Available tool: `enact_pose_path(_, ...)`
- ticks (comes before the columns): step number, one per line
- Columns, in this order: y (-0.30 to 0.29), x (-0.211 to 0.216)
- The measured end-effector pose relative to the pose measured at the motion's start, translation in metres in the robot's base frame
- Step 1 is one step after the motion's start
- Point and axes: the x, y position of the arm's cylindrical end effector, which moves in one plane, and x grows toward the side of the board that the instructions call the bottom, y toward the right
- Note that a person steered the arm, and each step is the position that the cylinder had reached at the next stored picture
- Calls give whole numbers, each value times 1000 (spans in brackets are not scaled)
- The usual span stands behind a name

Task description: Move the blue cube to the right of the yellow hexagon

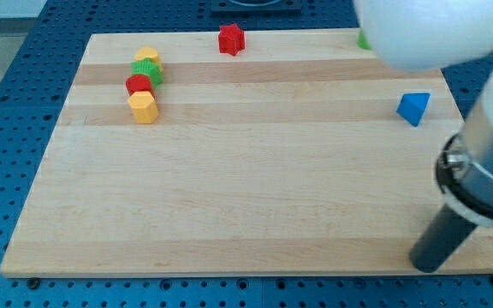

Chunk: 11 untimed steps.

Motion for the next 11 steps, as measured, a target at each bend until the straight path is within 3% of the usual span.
enact_pose_path(2, 26, 0)
enact_pose_path(4, 95, -1)
enact_pose_path(9, 45, -31)
enact_pose_path(11, 24, -72)
